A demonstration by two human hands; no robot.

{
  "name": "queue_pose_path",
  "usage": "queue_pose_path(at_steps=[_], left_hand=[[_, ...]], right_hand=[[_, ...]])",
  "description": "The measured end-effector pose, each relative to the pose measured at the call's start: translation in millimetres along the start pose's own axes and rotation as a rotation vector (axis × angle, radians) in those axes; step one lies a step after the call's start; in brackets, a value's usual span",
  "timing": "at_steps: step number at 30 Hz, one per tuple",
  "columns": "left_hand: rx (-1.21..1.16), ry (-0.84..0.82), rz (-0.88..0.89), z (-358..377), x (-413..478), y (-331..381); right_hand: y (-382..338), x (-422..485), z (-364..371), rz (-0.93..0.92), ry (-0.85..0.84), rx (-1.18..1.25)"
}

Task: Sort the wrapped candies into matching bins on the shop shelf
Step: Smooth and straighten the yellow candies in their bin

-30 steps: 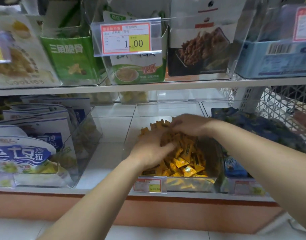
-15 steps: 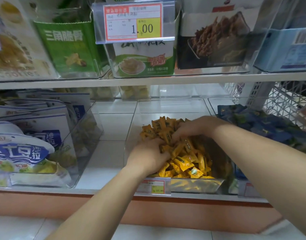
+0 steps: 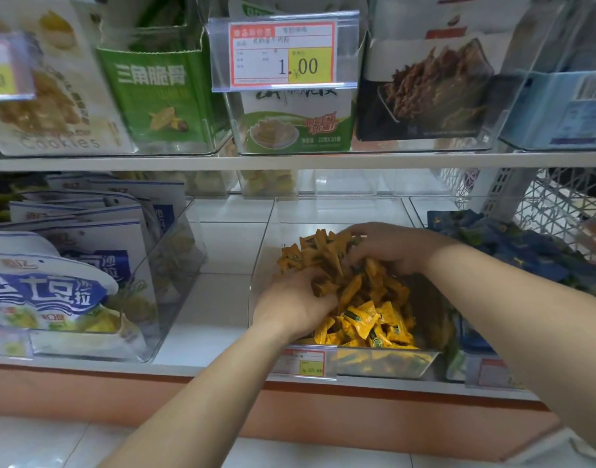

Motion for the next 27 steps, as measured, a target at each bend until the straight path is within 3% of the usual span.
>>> queue_pose_path(at_steps=[4,10,14,16,19,22,24,27], left_hand=[[-0.099,0.042,-0.006,-4,-2,1],[-0.258,0.151,0.027,-13,-3,1],[-0.124,0.159,0.080,-14,-2,10],[0.017,0.138,0.129,-12,-2,21],[0.203,0.137,0.178,-7,-3,37],[0.263,0.142,0.260,3,-8,58],[0.209,0.046,0.314,21,-11,72],[0.165,-0.249,0.353,58,-16,80]], right_hand=[[-9,0,-1,-0.071,-0.034,0.257],[-13,-11,-15,-0.103,0.058,0.229],[-21,-30,-18,-0.130,0.101,0.178],[-27,-47,-29,-0.199,0.215,0.030],[-31,-85,-59,-0.288,0.525,-0.443],[-12,-125,-84,-0.336,0.748,-0.545],[14,-138,-101,-0.225,0.813,-0.643],[37,-144,-104,-0.031,0.798,-0.845]])
Point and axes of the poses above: each hand's wrist, its own x-axis towards the middle knuckle, its own z-axis out of the palm, y = z × x, the point moved 9 cm from there along x, towards the middle knuckle, and after that the axes turned 14 degrees about -x, right-handed, at the moved point
